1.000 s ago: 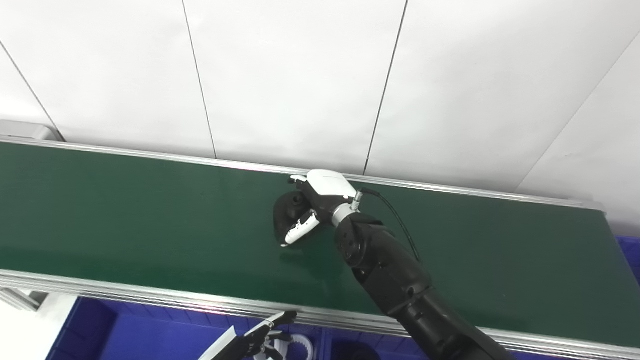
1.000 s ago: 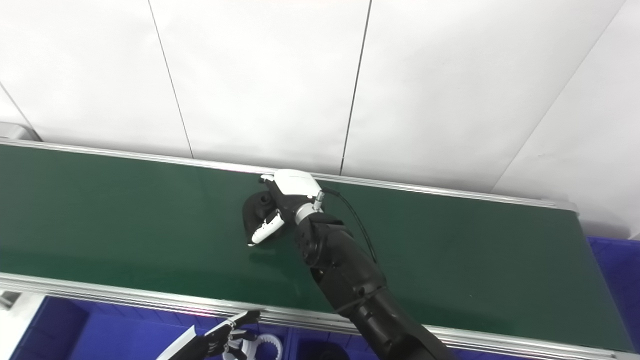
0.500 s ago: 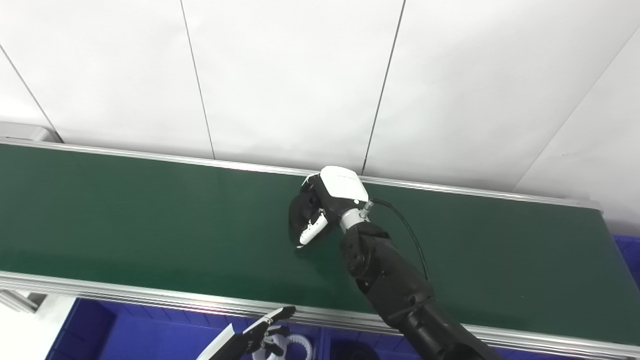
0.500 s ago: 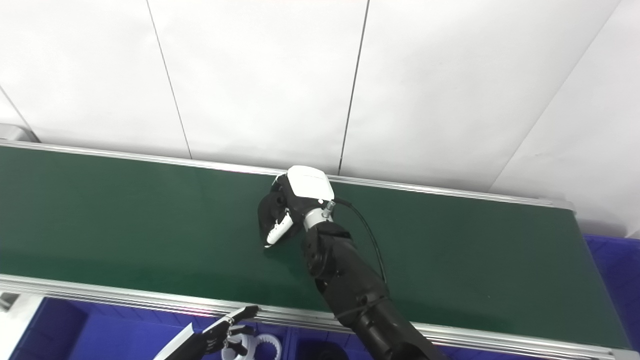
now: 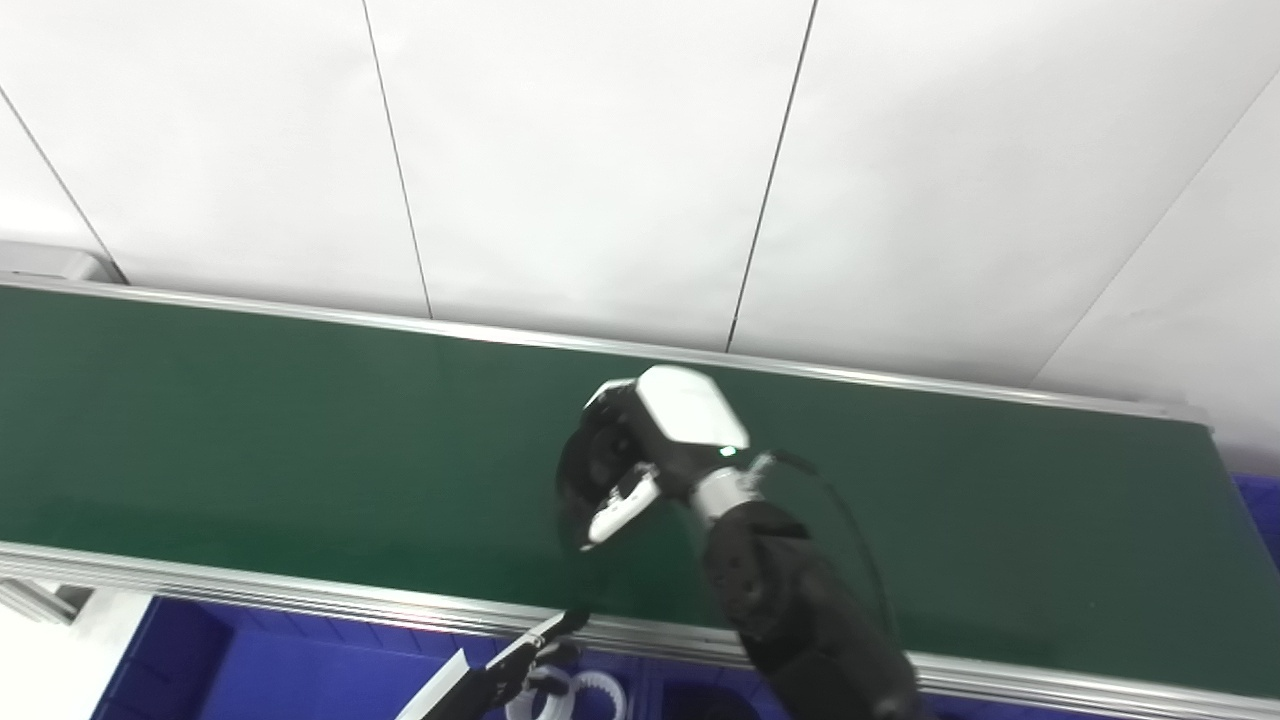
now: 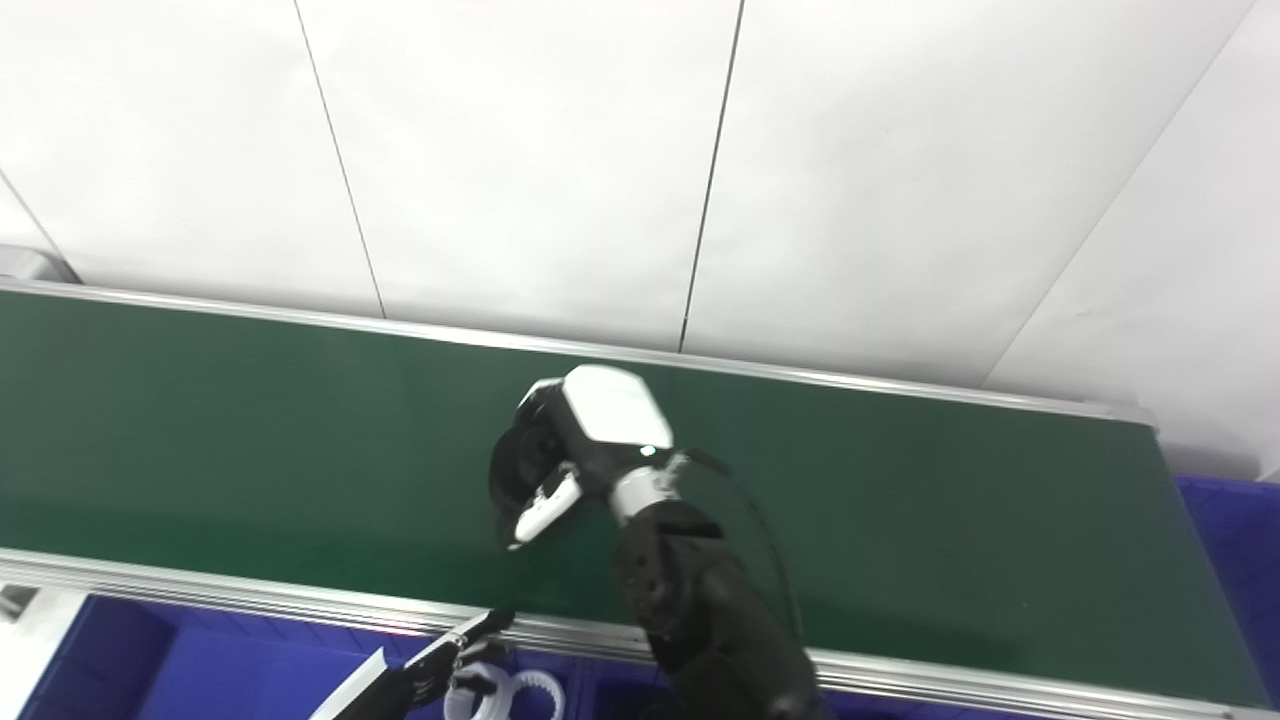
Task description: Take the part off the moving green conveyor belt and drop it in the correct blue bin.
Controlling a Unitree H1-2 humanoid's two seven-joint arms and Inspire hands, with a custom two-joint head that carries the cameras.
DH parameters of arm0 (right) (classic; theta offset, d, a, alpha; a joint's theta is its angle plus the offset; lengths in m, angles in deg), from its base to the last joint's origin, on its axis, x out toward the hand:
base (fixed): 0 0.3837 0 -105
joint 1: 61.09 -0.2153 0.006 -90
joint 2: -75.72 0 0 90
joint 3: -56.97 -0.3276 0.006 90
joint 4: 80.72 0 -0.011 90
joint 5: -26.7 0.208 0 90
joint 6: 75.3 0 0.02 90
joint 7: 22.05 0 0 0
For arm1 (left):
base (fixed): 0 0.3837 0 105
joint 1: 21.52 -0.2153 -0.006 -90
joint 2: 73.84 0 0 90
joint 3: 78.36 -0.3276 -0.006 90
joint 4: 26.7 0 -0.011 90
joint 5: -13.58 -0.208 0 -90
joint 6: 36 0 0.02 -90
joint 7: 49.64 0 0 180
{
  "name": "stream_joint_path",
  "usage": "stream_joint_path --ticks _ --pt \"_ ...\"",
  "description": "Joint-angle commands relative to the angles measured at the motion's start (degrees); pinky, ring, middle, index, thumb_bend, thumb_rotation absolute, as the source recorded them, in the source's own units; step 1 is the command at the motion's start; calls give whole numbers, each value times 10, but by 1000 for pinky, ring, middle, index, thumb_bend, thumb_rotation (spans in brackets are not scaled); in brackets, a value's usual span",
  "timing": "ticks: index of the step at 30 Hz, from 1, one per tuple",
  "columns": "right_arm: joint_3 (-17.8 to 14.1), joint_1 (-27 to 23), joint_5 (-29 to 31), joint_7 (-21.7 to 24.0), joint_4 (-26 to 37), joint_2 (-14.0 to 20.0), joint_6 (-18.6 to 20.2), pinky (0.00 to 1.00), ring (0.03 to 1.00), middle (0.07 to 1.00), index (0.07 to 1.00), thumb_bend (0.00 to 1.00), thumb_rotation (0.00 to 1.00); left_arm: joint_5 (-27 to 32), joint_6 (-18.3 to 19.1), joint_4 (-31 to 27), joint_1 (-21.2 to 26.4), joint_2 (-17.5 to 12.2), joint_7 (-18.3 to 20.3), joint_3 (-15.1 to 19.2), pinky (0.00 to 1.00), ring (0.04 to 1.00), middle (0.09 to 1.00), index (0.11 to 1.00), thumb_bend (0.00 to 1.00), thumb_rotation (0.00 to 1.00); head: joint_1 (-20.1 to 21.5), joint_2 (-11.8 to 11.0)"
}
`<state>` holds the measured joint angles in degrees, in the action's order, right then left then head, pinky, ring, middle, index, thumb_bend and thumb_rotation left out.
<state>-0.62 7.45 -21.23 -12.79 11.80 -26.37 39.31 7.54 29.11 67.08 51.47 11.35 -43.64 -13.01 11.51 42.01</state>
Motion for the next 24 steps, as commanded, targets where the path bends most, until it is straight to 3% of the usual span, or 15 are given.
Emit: stream_joint_path --ticks 1,7,12,13,14,17,20,24 --pt "-24 17 -11 1 80 -8 20 347 432 475 498 529 0 -6 -20 -25 -3 -13 -11 -6 826 917 982 974 899 306 -2 9" --pt "-81 111 -47 54 264 -6 23 293 383 443 521 524 0 -1 -20 -45 -10 -23 -16 -16 814 914 978 984 885 292 -13 43" --pt "-109 206 -43 75 360 5 14 277 366 432 527 522 0 -4 -20 -65 -18 -25 -15 -13 761 895 980 984 883 289 -12 70" --pt "-112 232 -45 77 375 8 12 265 352 426 526 522 0 -2 -20 -69 -19 -26 -12 -12 749 891 982 983 886 292 -10 84" --pt "-114 258 -45 77 384 12 8 268 356 427 524 522 0 3 -20 -71 -18 -26 -7 -10 756 896 987 981 888 292 -10 84" --pt "-118 327 -32 76 397 24 -5 289 373 428 525 522 0 14 -20 -83 -17 -24 4 -5 775 903 990 980 892 296 -6 116" --pt "-119 401 -14 63 386 36 -18 315 394 431 526 522 0 18 -20 -92 -14 -20 12 4 751 893 980 972 904 273 -5 128" --pt "-130 467 28 17 307 40 -52 320 399 428 531 520 0 34 -20 -105 -13 -12 29 23 752 888 957 963 917 256 -3 156"
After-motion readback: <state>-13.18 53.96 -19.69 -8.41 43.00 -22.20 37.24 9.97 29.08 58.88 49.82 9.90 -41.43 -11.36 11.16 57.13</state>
